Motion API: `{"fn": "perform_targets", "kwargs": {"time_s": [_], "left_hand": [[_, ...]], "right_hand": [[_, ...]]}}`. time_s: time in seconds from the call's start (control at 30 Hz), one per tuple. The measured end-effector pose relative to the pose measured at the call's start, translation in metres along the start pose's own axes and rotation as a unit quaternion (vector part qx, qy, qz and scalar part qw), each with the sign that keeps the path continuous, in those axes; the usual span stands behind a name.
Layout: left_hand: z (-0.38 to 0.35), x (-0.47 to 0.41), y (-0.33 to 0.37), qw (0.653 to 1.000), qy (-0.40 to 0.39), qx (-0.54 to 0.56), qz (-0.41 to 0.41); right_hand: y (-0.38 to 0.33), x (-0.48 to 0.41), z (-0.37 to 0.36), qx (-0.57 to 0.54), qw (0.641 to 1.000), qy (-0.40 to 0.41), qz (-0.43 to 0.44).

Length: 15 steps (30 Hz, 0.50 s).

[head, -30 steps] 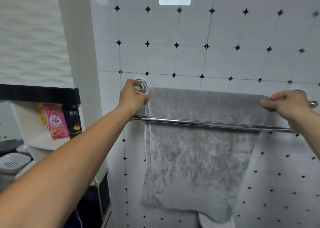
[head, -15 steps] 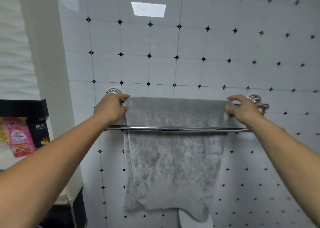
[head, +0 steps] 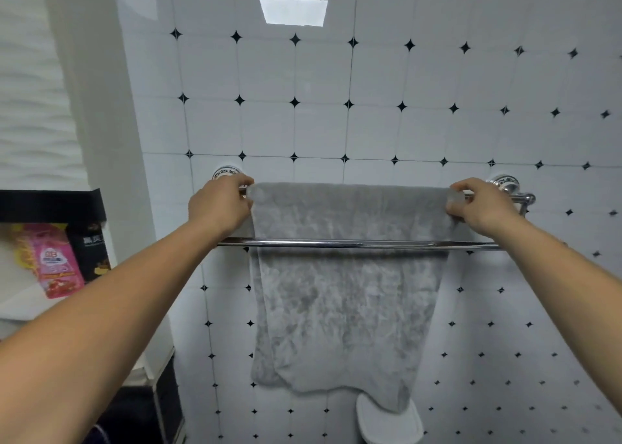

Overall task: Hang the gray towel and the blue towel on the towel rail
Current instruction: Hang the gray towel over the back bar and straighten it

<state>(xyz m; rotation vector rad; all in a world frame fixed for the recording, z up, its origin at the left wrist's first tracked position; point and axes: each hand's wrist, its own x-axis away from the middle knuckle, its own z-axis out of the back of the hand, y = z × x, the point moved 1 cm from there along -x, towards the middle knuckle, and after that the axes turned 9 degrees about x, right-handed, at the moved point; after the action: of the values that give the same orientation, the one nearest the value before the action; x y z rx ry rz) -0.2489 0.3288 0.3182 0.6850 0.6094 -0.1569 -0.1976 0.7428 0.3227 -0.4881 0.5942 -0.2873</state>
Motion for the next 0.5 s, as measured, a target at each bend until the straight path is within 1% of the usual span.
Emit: {"fn": "perform_targets", "kwargs": {"time_s": [0.07, 0.1, 0.13, 0.17, 0.23, 0.3, 0.37, 0.5], "left_hand": [[0.007, 0.005, -0.002, 0.999, 0.039, 0.013, -0.001], [0.012, 0.010, -0.003, 0.997, 0.058, 0.046, 0.000], [0.016, 0.015, -0.004, 0.992, 0.069, 0.103, 0.004], [0.019, 0.021, -0.004, 0.981, 0.070, 0.180, 0.010], [0.027, 0.035, -0.002, 0.943, 0.063, 0.325, 0.023], [0.037, 0.047, -0.001, 0.910, 0.057, 0.411, 0.026], [0.049, 0.053, -0.001, 0.895, 0.049, 0.443, 0.021], [0.066, 0.054, -0.007, 0.907, 0.034, 0.418, 0.027]], "right_hand": [[0.002, 0.004, 0.003, 0.007, 1.000, 0.006, -0.011], [0.003, 0.006, 0.004, 0.008, 1.000, 0.021, -0.014], [0.005, 0.010, 0.005, 0.006, 0.999, 0.038, -0.012], [0.005, 0.014, 0.004, 0.001, 0.999, 0.051, -0.005], [0.003, 0.022, 0.001, -0.012, 0.998, 0.063, 0.017], [-0.001, 0.030, -0.001, -0.035, 0.997, 0.059, 0.036], [-0.008, 0.036, 0.001, -0.061, 0.995, 0.049, 0.054], [-0.026, 0.041, 0.013, -0.077, 0.993, 0.057, 0.072]]}}
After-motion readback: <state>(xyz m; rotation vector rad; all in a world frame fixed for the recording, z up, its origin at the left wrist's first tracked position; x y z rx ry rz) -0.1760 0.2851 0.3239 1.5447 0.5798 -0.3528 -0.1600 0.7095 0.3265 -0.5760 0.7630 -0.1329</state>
